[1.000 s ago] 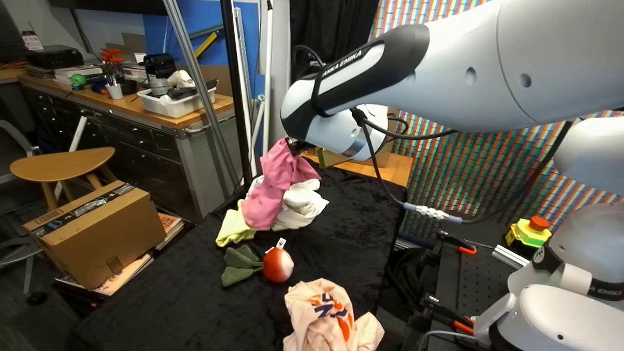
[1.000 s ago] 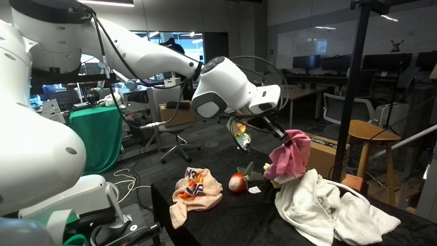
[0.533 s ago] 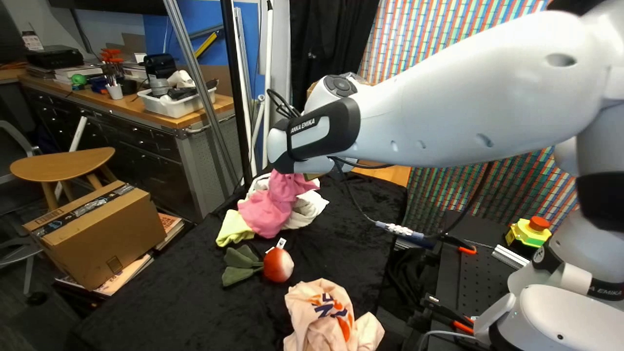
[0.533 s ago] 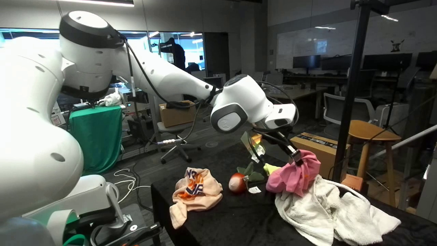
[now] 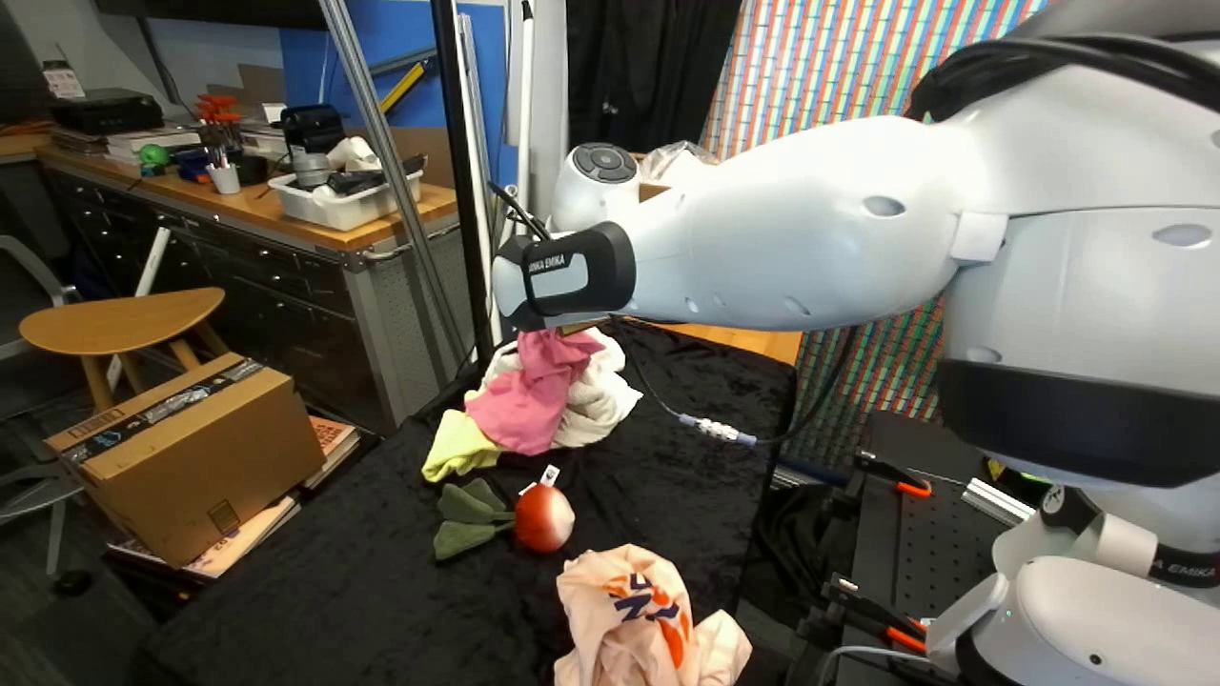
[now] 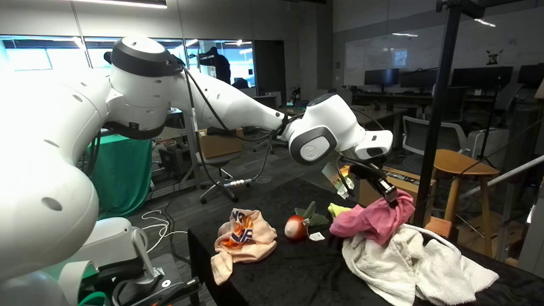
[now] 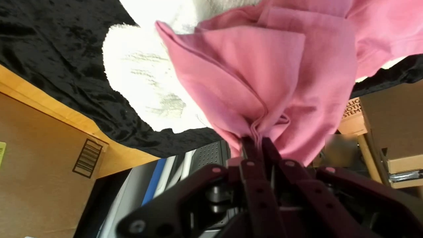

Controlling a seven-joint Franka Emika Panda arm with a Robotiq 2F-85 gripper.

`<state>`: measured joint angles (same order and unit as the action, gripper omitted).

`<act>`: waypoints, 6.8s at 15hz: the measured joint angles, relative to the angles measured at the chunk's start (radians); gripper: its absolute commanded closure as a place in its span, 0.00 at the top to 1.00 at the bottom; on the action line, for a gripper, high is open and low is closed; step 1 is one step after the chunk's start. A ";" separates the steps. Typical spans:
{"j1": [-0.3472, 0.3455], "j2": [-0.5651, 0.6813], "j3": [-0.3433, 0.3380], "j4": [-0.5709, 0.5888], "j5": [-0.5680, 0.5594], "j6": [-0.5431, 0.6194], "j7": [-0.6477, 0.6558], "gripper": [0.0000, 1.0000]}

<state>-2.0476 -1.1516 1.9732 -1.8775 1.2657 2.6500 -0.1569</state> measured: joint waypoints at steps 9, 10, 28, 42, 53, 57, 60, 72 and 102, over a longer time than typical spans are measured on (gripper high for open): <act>-0.007 -0.005 0.000 0.047 -0.028 -0.072 -0.004 1.00; 0.002 -0.005 -0.003 0.045 -0.028 -0.070 -0.004 1.00; 0.377 0.137 -0.070 -0.253 -0.035 -0.091 -0.202 1.00; 0.191 0.202 0.085 -0.112 -0.040 -0.391 -0.425 1.00; 0.090 0.131 0.133 0.032 -0.038 -0.679 -0.435 1.00; 0.073 0.080 0.151 0.086 -0.037 -0.736 -0.435 1.00; 0.063 0.040 0.151 0.116 -0.037 -0.759 -0.435 1.00; 0.039 -0.034 0.136 0.168 -0.032 -0.758 -0.429 0.12; -0.033 -0.093 0.001 0.062 0.113 -0.622 -0.248 0.10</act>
<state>-2.0804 -1.2441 1.9740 -1.8158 1.3788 2.0280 -0.4051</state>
